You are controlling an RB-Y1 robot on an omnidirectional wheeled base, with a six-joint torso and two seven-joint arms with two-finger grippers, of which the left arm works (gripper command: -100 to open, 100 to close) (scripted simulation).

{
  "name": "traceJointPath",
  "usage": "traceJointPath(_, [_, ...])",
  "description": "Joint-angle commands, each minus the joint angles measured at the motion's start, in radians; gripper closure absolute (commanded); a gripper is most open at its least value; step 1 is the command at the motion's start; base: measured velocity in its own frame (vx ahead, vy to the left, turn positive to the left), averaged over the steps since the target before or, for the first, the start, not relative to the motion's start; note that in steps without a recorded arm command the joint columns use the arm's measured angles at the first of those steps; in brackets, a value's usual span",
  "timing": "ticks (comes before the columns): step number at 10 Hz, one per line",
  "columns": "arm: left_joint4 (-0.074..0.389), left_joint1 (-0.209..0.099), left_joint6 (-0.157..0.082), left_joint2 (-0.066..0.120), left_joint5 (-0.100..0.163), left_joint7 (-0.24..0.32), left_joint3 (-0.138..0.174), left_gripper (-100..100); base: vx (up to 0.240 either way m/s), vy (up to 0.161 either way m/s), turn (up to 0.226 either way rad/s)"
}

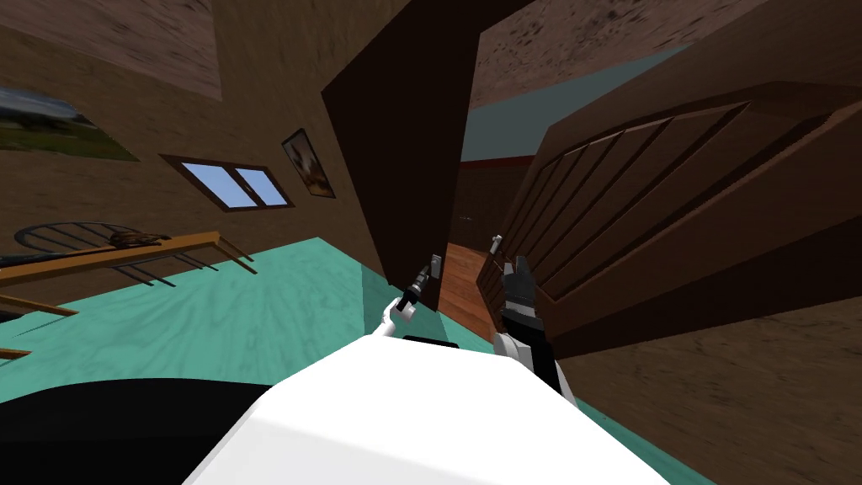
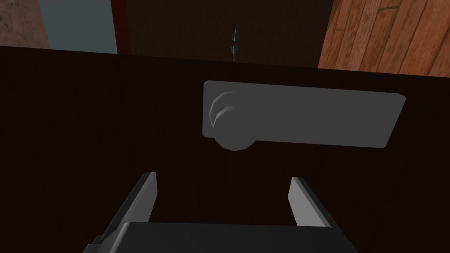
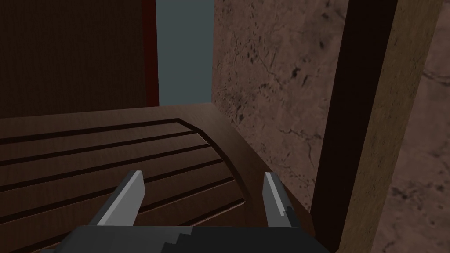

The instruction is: Push the door open

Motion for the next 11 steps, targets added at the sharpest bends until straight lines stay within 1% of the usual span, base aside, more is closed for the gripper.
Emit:
traceJointPath(1, [0.012,-0.005,-0.006,-0.004,0.000,-0.003,0.006,-100,0.192,-0.089,-0.037])
traceJointPath(4, [0.034,-0.013,-0.016,-0.013,0.000,-0.006,0.018,-100,0.200,-0.080,-0.031])
traceJointPath(6, [0.035,-0.014,-0.017,-0.014,0.000,-0.007,0.018,-100,0.125,-0.016,-0.012])
traceJointPath(7, [0.035,-0.014,-0.017,-0.014,0.000,-0.007,0.018,100,-0.010,0.000,0.005])
traceJointPath(11, [0.035,-0.014,-0.017,-0.014,0.000,-0.007,0.018,100,-0.008,0.002,-0.005])
